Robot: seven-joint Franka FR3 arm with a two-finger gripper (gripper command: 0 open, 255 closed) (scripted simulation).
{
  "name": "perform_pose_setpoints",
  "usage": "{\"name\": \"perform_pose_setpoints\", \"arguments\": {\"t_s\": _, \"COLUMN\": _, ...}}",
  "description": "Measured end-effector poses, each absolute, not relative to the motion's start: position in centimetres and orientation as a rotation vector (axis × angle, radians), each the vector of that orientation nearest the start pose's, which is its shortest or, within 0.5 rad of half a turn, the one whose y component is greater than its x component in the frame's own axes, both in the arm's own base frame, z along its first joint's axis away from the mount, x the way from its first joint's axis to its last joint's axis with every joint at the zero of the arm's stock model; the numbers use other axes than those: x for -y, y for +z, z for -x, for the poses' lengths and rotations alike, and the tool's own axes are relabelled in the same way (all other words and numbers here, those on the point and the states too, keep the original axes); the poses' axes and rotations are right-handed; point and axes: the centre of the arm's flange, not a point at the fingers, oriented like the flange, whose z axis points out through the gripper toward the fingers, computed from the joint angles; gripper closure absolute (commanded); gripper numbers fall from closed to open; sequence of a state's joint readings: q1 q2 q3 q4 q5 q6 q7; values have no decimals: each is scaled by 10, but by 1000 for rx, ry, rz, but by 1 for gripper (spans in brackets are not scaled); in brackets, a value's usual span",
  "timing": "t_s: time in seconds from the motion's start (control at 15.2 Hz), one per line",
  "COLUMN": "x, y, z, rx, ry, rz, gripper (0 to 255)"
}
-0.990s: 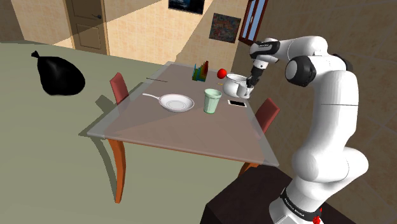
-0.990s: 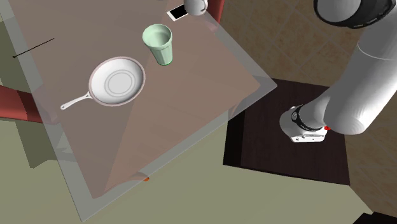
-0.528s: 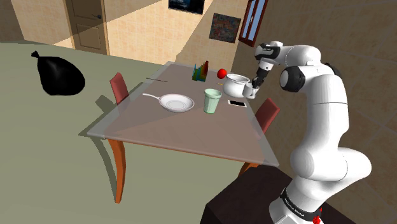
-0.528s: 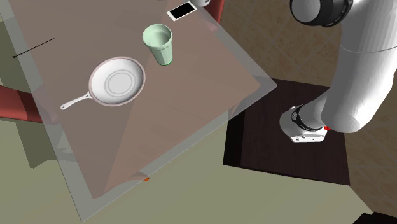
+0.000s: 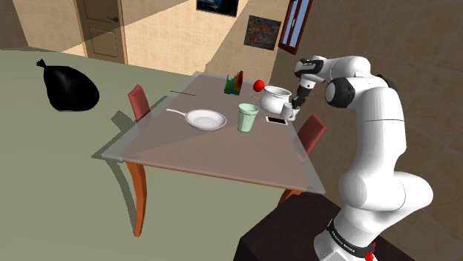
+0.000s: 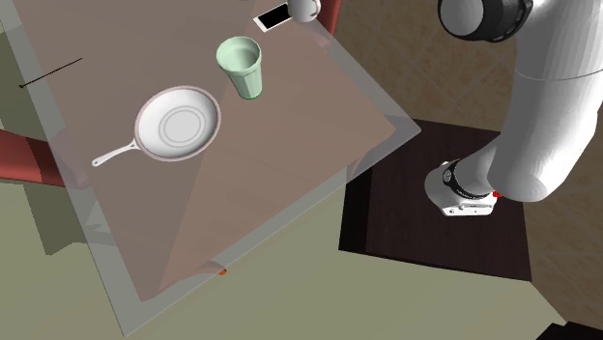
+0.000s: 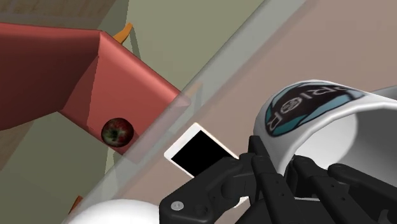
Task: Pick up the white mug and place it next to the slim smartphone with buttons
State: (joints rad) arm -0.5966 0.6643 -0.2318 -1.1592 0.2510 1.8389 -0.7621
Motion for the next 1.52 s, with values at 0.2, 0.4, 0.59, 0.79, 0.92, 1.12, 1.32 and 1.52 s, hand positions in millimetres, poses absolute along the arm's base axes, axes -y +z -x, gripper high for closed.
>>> {"name": "perform_pose_setpoints", "arguments": {"t_s": 0.2, "x": 499, "y": 403, "z": -549, "rx": -122, "ry": -145, "rz": 3086, "gripper": 255}}
{"name": "perform_pose_setpoints", "arguments": {"t_s": 0.4, "x": 498, "y": 387, "z": -549, "rx": -122, "ry": -145, "rz": 3086, "gripper": 255}}
{"name": "perform_pose_setpoints", "arguments": {"t_s": 0.59, "x": 499, "y": 371, "z": -549, "rx": -122, "ry": -145, "rz": 3086, "gripper": 255}}
{"name": "perform_pose_setpoints", "arguments": {"t_s": 0.79, "x": 499, "y": 354, "z": -548, "rx": -122, "ry": -145, "rz": 3086, "gripper": 255}}
{"name": "perform_pose_setpoints", "arguments": {"t_s": 0.92, "x": 498, "y": 345, "z": -548, "rx": -122, "ry": -145, "rz": 3086, "gripper": 255}}
{"name": "perform_pose_setpoints", "arguments": {"t_s": 1.12, "x": 498, "y": 332, "z": -549, "rx": -122, "ry": -145, "rz": 3086, "gripper": 255}}
{"name": "perform_pose_setpoints", "arguments": {"t_s": 1.32, "x": 498, "y": 330, "z": -549, "rx": -122, "ry": -145, "rz": 3086, "gripper": 255}}
{"name": "perform_pose_setpoints", "arguments": {"t_s": 1.52, "x": 498, "y": 330, "z": -549, "rx": -122, "ry": -146, "rz": 3087, "gripper": 255}}
